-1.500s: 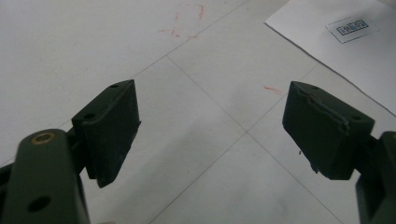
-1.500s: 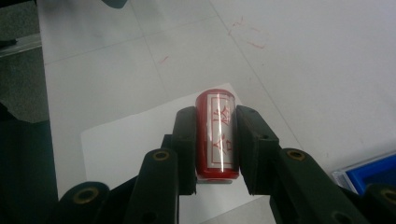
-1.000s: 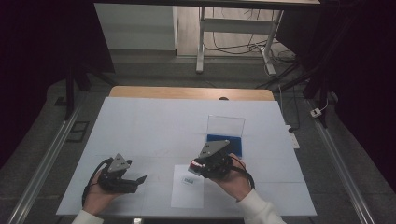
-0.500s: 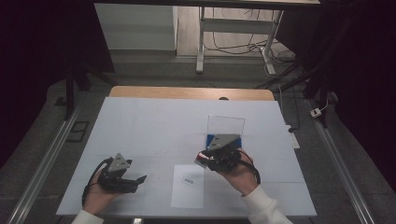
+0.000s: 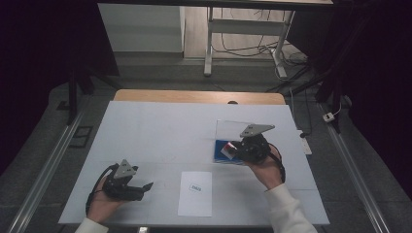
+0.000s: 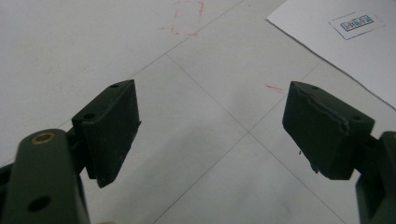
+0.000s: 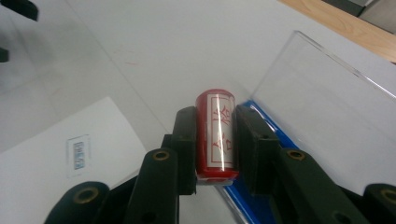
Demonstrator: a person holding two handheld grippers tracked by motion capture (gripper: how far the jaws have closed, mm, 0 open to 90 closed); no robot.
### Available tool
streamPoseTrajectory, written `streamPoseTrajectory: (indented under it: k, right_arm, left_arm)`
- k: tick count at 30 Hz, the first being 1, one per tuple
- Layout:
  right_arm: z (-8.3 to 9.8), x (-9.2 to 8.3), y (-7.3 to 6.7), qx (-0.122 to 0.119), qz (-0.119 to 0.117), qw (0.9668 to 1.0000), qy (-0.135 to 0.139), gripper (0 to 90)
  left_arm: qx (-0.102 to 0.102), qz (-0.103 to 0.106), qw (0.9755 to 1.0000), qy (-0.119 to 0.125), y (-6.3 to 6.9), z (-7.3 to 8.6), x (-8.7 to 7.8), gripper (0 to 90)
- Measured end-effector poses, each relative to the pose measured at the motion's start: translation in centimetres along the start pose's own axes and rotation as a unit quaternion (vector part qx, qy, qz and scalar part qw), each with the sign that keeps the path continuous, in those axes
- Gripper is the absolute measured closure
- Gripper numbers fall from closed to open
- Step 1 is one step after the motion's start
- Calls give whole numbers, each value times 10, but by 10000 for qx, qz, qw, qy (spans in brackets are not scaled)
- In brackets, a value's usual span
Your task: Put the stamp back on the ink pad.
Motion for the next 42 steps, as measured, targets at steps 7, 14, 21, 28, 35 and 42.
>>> streamPoseTrajectory:
  k: [7,14,21,28,35,42]
  right_arm:
    - [4,5,17,133,201,9996,-112,692]
    - [9,14,26,146,289,9991,-291,691]
    - [14,22,36,142,500,9978,-416,691]
    - [20,34,44,108,657,9961,-581,691]
    - [23,41,45,50,738,9948,-703,690]
    - [24,43,45,47,739,9947,-706,687]
  left_arm:
    - [-20,22,10000,44,0,0,-1,194]
    - [-13,16,10000,25,1,0,0,194]
    - [-17,21,10000,26,0,1,0,195]
    - [-5,4,10000,-9,0,1,0,196]
    - [-18,2,10000,-7,0,1,0,196]
    - [-20,-1,10000,-3,0,2,0,196]
Point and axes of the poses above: each handheld gripper's, and its own axes: x roughly forward along the jaws, z roughly out of its underside, y roughly to its right, the point moved 6 cm from there along x, roughly forward along the jaws, and after that the axes turned 7 degrees about x, right-handed, at the moved point
